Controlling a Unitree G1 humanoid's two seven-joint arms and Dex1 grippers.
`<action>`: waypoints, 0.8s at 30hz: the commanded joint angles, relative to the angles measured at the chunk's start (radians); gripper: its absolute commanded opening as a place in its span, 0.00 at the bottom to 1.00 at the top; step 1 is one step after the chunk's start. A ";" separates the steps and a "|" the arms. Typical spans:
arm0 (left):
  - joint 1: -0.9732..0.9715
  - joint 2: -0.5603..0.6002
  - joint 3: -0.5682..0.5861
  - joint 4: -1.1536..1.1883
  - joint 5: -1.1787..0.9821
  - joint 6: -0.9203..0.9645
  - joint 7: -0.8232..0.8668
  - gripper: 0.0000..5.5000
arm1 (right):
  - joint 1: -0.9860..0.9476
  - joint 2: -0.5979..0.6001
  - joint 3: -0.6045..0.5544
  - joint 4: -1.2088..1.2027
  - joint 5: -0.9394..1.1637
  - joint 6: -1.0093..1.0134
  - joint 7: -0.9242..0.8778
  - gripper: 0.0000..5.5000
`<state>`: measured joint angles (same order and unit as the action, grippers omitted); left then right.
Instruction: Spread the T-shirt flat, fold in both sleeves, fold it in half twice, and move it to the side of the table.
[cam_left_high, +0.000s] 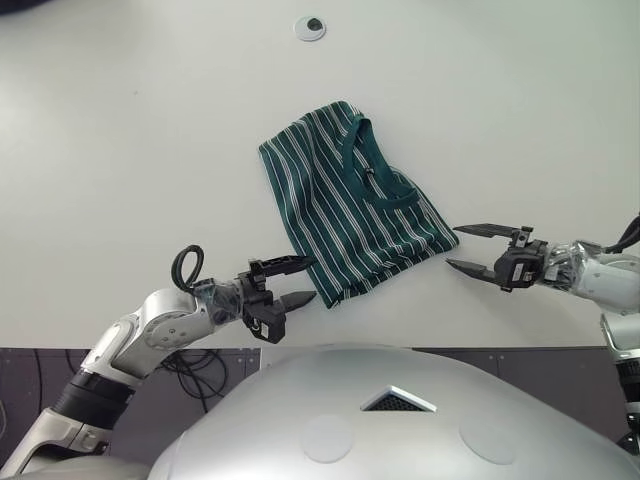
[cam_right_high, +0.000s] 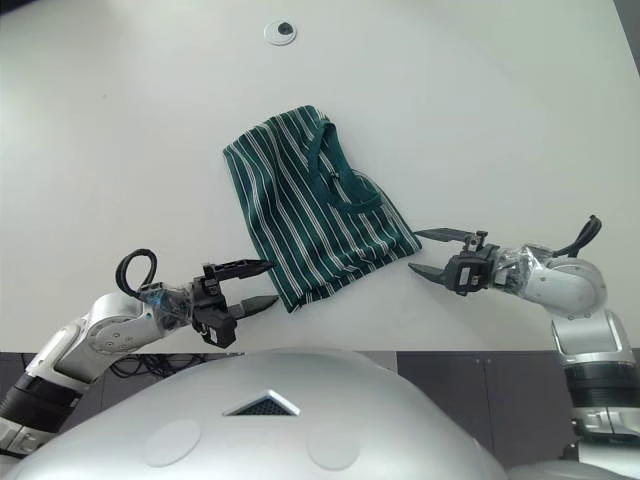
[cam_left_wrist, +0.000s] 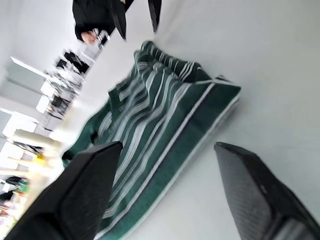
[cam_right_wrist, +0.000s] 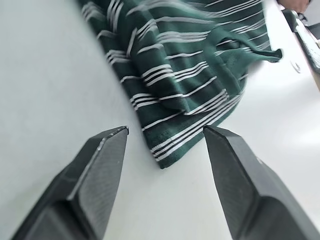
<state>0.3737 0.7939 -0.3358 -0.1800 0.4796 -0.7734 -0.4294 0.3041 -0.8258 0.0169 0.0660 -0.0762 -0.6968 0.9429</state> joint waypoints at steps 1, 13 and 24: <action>-0.008 -0.019 -0.044 0.061 0.126 -0.039 0.025 0.62 | -0.051 0.029 0.044 0.042 -0.115 -0.079 -0.088 0.50; -0.048 -0.030 -0.096 0.099 0.164 -0.075 0.037 0.38 | -0.152 0.024 0.194 0.091 -0.278 -0.127 -0.219 0.37; -0.071 -0.020 -0.106 0.104 0.139 -0.061 0.014 0.11 | -0.128 -0.036 0.229 0.078 -0.228 -0.087 -0.195 0.01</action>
<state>0.2832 0.7494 -0.4190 -0.1183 0.5839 -0.8772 -0.3634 0.1519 -0.8346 0.2303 0.1361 -0.3036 -0.8199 0.7056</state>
